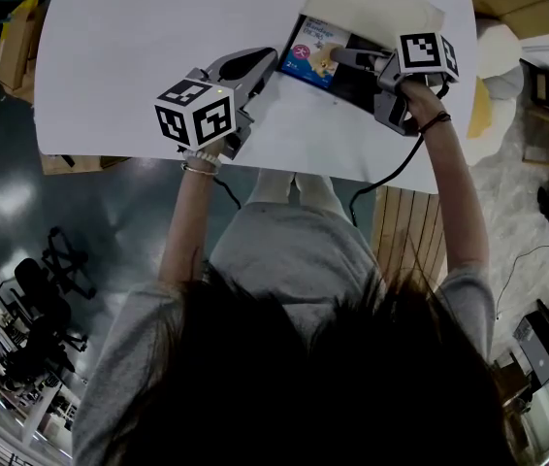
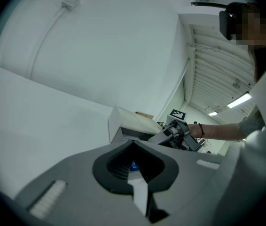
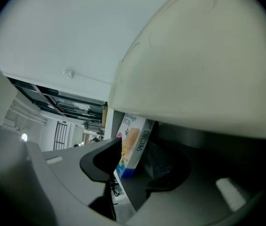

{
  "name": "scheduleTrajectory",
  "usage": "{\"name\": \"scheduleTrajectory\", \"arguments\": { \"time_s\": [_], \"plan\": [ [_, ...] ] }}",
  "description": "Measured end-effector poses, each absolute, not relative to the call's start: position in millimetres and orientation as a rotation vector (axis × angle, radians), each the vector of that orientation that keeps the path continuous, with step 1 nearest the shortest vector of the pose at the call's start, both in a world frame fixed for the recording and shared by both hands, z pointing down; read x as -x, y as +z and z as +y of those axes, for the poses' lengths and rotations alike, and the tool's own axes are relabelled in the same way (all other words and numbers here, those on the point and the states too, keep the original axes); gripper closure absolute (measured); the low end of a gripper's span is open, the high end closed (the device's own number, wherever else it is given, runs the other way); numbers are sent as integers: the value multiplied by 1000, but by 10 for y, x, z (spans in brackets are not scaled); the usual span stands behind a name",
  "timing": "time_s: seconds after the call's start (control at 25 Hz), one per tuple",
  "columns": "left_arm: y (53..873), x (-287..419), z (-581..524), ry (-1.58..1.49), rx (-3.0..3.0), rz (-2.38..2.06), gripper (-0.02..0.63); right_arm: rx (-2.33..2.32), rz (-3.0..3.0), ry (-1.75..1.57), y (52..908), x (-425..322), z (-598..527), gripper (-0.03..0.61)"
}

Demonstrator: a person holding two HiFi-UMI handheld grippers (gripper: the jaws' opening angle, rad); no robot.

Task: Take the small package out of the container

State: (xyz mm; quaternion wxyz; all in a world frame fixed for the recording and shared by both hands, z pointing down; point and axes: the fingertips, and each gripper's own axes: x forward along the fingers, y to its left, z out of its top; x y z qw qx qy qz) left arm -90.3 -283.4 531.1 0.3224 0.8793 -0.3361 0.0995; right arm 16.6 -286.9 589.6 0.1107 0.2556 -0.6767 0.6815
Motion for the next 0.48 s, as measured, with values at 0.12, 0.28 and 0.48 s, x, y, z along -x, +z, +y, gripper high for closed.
{"name": "scheduleTrajectory", "arguments": {
  "time_s": [0.12,0.28,0.48],
  "plan": [
    [5314,909,-2845,258,-2305,-887,624,-748,-1946,2001,5910,-138,-2834,397],
    [5321,929,-2845,257,-2301,-894,624,-712,-1952,2052,5979,-92,-2859,399],
    [5320,947,-2837,252,-2295,-900,624,-734,-1871,2109,5953,-130,-2809,431]
  ]
}}
